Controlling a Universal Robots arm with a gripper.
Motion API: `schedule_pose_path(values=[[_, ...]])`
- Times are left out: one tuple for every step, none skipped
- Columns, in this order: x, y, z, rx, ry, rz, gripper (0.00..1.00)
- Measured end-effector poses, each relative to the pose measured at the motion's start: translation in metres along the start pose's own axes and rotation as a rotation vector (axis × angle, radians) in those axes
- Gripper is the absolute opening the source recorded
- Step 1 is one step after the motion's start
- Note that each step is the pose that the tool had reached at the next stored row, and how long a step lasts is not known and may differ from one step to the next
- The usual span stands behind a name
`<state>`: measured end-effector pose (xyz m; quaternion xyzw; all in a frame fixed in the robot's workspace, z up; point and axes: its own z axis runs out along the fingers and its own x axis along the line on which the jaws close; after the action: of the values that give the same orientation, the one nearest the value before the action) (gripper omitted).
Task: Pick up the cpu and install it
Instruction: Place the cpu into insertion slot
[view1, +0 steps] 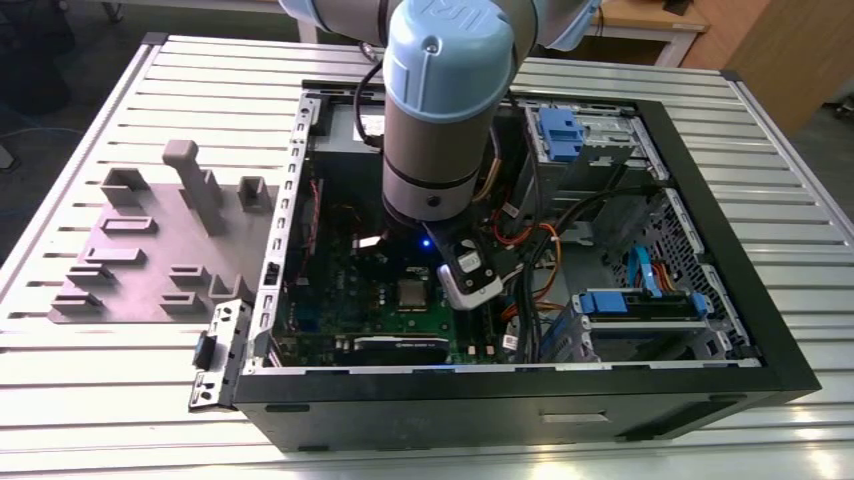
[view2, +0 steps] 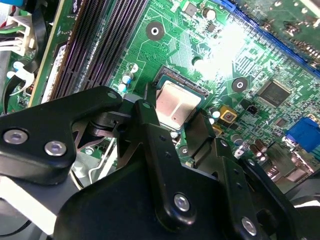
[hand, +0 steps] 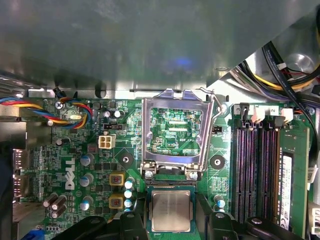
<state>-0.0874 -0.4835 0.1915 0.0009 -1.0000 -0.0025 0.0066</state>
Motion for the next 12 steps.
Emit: schedule_pose_path(values=[[0.0, 0.0, 0.0001, 0.0, 0.0, 0.0, 0.47], [0.0, 0.0, 0.0002, 0.0, 0.0, 0.0, 0.47], [0.0, 0.0, 0.0003, -0.0001, 0.0, 0.0, 0.47], [0.0, -0.0001, 0.0005, -0.0002, -0.0001, 0.0, 0.47], [0.0, -0.0001, 0.0006, -0.0002, -0.0001, 0.0, 0.47], [0.0001, -0.0002, 0.0006, -0.0001, -0.0001, 0.0, 0.47], [0.0001, -0.0003, 0.0007, -0.0001, -0.0001, 0.0, 0.47], [0.0001, -0.0004, 0.0007, 0.0, 0.0, 0.0, 0.47], [0.0001, -0.0005, 0.0008, 0.0, 0.0, 0.0, 0.47], [0.0001, -0.0005, 0.0009, 0.0001, 0.0, 0.0, 0.47], [0.0001, -0.0005, 0.001, 0.0001, 0.0, 0.0, 0.47], [0.0001, -0.0005, 0.0011, 0.0001, 0.0, 0.0, 0.47]])
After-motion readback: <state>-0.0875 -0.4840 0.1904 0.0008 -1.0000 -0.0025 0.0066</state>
